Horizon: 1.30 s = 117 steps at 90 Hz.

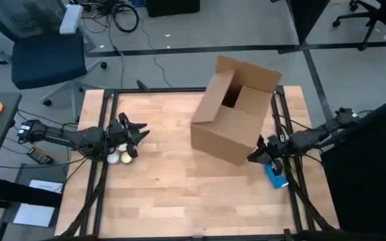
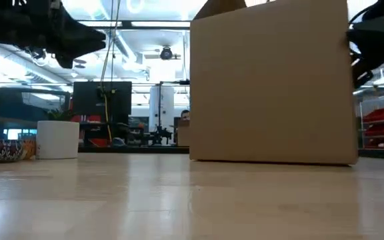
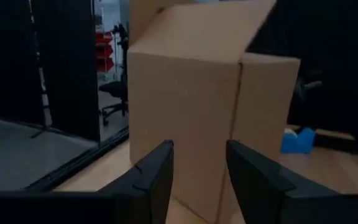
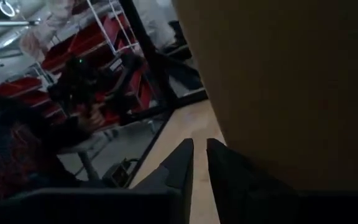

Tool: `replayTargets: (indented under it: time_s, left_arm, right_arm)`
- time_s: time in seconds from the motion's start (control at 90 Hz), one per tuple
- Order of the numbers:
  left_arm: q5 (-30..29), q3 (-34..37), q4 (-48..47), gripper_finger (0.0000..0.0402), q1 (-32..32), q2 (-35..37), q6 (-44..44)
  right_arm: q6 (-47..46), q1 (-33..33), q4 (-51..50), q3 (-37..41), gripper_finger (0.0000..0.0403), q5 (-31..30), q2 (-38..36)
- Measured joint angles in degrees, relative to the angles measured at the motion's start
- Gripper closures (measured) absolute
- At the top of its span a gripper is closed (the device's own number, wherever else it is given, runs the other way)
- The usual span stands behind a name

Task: Wrap mug
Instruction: Return to Home Position

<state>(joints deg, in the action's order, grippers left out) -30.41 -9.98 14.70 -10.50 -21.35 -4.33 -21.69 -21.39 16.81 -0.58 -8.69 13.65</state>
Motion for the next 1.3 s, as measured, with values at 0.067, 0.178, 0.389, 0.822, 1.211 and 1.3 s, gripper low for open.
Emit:
replayTargets:
  time_s: [0.067,0.178,0.389,0.822,1.211,1.3]
  left_arm:
    - [0.0,0.0,-0.69,0.0271,0.0,0.13,-0.75]
    - [0.0,0.0,-2.03,0.0271,0.0,0.13,-2.17]
    - [0.0,0.0,-5.07,0.0271,0.0,0.13,-3.66]
    - [0.58,9.49,2.86,0.0271,-0.07,8.11,-6.44]
    - [3.09,9.49,-6.9,0.0271,-0.07,17.04,-6.67]
    - [3.44,9.49,-8.83,0.0271,-0.07,18.18,-6.41]
  right_arm:
    - [0.21,3.23,2.15,0.0,0.0378,2.5,2.11]
    - [-0.06,8.91,4.83,0.0,0.0378,8.88,5.17]
    - [-1.69,17.22,7.48,0.0,0.0378,18.5,9.27]
    - [1.43,20.89,9.64,0.02,0.0378,20.96,9.99]
    - [2.36,25.71,10.12,0.04,0.0378,25.49,9.97]
    - [2.45,27.0,10.12,0.04,0.0378,26.58,9.97]
